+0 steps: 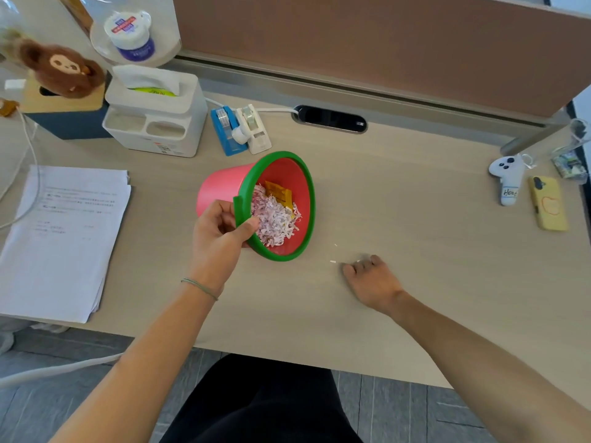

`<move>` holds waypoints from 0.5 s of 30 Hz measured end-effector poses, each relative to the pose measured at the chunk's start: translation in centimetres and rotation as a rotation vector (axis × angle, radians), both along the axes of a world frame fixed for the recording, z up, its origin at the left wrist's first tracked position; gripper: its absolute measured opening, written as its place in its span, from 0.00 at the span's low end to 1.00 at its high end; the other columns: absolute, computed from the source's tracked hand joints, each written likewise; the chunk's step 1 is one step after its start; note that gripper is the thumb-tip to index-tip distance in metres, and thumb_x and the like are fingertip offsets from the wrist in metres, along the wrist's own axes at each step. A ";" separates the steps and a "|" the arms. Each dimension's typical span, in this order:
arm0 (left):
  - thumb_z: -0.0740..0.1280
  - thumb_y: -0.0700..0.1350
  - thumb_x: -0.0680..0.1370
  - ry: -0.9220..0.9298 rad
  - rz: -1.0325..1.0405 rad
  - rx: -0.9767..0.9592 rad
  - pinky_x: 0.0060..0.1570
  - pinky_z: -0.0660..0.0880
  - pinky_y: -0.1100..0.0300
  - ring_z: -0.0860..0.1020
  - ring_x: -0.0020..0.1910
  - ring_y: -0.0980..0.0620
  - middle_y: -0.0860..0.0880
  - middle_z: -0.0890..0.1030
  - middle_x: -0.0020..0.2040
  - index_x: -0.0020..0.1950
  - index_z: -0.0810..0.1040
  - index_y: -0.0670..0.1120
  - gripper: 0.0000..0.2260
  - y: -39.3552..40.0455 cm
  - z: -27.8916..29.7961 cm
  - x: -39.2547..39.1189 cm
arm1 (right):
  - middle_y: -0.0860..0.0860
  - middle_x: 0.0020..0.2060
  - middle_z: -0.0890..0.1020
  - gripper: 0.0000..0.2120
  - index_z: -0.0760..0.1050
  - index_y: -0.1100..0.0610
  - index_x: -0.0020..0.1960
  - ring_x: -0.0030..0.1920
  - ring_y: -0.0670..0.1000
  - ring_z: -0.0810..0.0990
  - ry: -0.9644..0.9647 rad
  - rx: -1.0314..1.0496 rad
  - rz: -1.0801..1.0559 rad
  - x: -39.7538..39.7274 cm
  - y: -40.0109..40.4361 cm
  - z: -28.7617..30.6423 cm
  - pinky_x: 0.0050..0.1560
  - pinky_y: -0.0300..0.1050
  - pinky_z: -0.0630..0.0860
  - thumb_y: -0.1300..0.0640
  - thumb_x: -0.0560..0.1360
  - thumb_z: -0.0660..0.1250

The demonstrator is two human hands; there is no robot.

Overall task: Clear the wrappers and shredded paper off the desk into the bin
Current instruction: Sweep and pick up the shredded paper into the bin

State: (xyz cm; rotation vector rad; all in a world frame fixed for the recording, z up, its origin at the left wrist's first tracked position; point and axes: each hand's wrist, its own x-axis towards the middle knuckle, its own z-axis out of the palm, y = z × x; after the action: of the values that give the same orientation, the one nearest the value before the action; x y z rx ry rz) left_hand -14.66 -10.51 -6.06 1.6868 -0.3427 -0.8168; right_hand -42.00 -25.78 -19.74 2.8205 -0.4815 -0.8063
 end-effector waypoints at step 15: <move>0.74 0.33 0.76 0.060 0.030 0.040 0.50 0.79 0.27 0.73 0.40 0.44 0.50 0.70 0.34 0.44 0.75 0.45 0.10 -0.2 0.0 0.1 | 0.52 0.28 0.59 0.14 0.61 0.55 0.33 0.28 0.50 0.54 -0.933 1.302 -1.406 8.3 -1.9 11.4 0.26 0.41 0.52 0.67 0.75 0.53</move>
State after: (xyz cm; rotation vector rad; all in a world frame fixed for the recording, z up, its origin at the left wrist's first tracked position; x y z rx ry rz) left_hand -14.60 -10.69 -6.09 1.6970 -0.2602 -0.8554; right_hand -33.69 -27.66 -8.29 3.2586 -3.2508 0.6127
